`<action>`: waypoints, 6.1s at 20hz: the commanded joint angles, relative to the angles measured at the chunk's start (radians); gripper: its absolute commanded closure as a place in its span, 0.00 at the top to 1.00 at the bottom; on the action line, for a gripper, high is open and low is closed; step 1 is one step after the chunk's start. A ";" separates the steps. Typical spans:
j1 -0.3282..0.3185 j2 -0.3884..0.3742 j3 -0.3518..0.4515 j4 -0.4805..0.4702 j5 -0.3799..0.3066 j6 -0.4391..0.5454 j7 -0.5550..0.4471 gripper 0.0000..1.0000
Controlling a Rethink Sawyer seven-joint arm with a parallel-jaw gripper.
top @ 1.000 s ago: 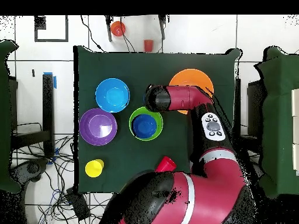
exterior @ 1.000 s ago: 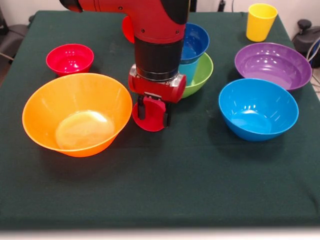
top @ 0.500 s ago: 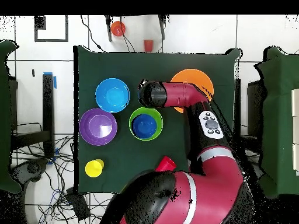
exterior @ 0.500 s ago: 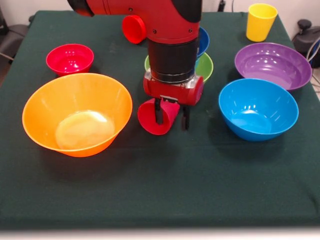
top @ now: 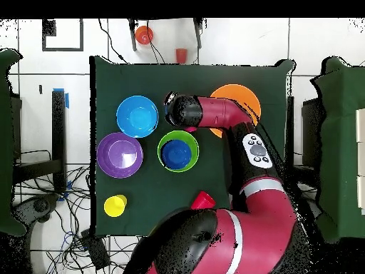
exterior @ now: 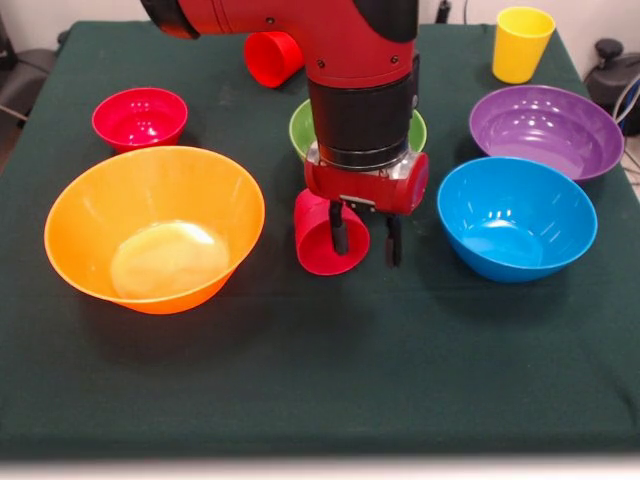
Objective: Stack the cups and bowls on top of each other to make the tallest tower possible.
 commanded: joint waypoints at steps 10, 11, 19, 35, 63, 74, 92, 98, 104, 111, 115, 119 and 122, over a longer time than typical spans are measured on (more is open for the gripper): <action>0.011 0.017 0.005 -0.017 -0.022 0.094 -0.055 1.00; 0.012 0.017 0.004 -0.019 -0.027 0.095 -0.061 0.00; 0.037 0.023 -0.011 -0.050 -0.054 0.066 -0.064 0.00; 0.041 0.030 -0.017 -0.071 -0.086 0.054 -0.099 1.00; 0.176 -0.168 -0.087 -0.119 -0.094 0.216 -0.029 1.00; 0.187 -0.112 -0.122 -0.094 -0.135 0.124 -0.064 1.00; 0.185 -0.035 -0.140 -0.108 -0.136 0.010 -0.097 1.00; 0.134 -0.051 -0.034 -0.055 -0.032 0.026 -0.090 1.00; 0.102 -0.071 0.013 -0.007 -0.007 -0.004 -0.064 1.00; 0.116 -0.075 -0.004 -0.003 -0.025 -0.013 -0.039 1.00; 0.122 -0.076 -0.012 -0.005 -0.035 -0.015 -0.044 1.00; 0.128 -0.082 -0.018 0.015 -0.046 -0.038 -0.040 1.00; 0.131 -0.088 -0.018 0.031 -0.049 -0.049 -0.041 1.00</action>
